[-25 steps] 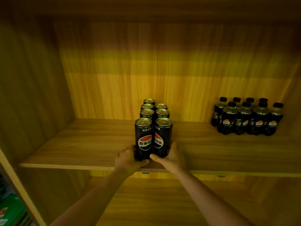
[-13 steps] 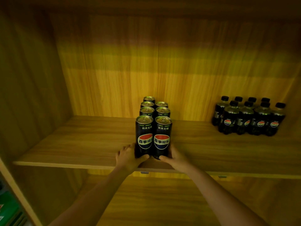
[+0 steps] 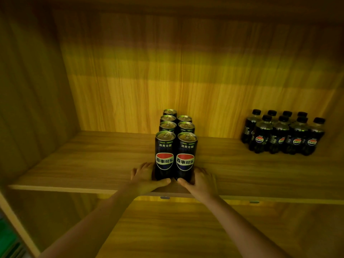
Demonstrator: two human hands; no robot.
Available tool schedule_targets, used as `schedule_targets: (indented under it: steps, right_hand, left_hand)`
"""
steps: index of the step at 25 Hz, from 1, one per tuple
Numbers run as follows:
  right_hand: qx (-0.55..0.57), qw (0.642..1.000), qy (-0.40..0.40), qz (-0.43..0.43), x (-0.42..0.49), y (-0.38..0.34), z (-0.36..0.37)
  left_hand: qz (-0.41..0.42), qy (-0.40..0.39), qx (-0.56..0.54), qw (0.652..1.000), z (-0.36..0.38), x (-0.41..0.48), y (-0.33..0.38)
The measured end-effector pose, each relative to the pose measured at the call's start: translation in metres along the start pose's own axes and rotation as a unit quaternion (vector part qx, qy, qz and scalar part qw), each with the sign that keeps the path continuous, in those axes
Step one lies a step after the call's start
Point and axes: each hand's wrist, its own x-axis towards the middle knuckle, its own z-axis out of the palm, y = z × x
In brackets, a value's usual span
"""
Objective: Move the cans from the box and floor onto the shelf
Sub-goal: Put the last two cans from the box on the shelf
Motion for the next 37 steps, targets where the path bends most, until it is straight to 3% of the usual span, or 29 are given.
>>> schedule_targets:
  steps: [5, 19, 30, 33, 37]
  right_hand:
    - [-0.104, 0.995, -0.001, 0.003, 0.001, -0.004, -0.001]
    - [-0.063, 0.996, -0.061, 0.021, 0.035, 0.001, 0.01]
    - [-0.039, 0.998, -0.017, 0.04, 0.03, 0.0, 0.014]
    - [-0.029, 0.997, 0.034, 0.057, 0.01, -0.006, -0.003]
    - [-0.086, 0.99, 0.105, -0.04, -0.045, -0.033, -0.035]
  left_hand:
    - [0.019, 0.031, 0.07, 0.997, 0.013, 0.008, -0.005]
    - [0.001, 0.069, 0.058, 0.996, 0.019, 0.027, 0.0]
    - [-0.019, 0.113, 0.079, 0.99, 0.021, 0.019, -0.002]
    - [-0.025, 0.133, 0.087, 0.987, 0.007, -0.005, -0.003]
    - [-0.004, 0.171, 0.119, 0.978, -0.021, -0.068, -0.017]
